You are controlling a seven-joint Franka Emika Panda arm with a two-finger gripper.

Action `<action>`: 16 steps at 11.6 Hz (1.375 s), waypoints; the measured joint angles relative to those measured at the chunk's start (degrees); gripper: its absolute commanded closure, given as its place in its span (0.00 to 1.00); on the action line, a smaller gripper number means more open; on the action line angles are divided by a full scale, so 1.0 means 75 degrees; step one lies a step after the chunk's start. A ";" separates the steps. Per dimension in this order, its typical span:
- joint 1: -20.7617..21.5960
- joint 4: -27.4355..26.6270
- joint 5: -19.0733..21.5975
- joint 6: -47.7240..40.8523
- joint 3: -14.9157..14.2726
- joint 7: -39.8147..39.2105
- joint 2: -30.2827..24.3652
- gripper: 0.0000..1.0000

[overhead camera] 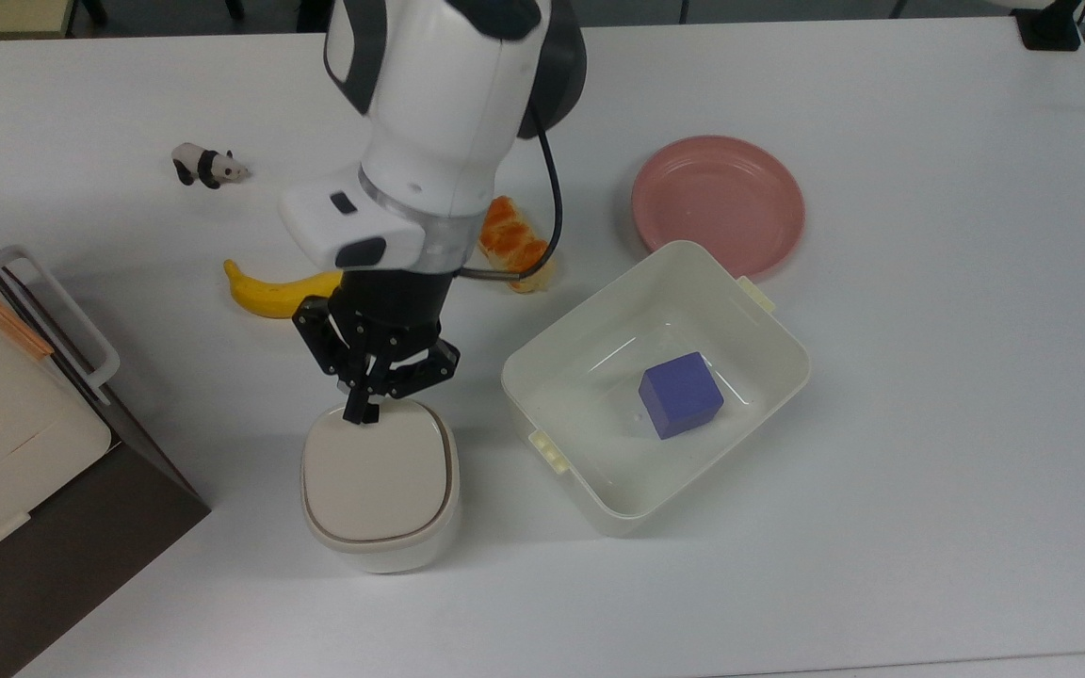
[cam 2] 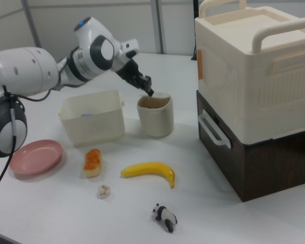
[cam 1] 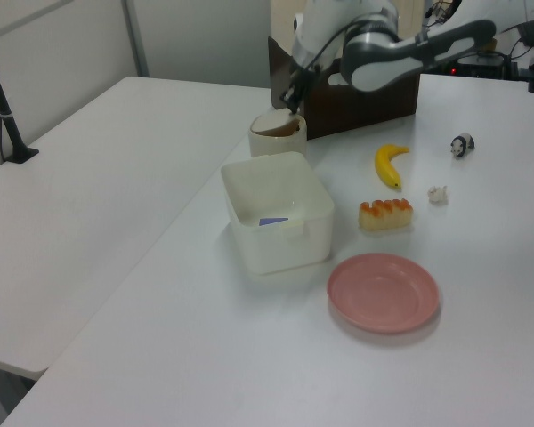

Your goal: Open the trash can

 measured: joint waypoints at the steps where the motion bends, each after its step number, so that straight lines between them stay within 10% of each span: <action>1: 0.0000 0.0034 0.0273 0.0000 0.0001 0.0000 -0.0195 1.00; 11: -0.0126 0.0312 0.3662 -0.4134 0.0014 -0.2868 -0.1423 0.95; 14: -0.0267 0.0963 0.4335 -0.5071 0.0014 -0.3252 -0.1518 0.44; 15: -0.0283 0.1035 0.4365 -0.5119 0.0015 -0.3264 -0.1522 0.00; 16: -0.0289 0.1073 0.4372 -0.5126 0.0018 -0.3294 -0.1521 0.00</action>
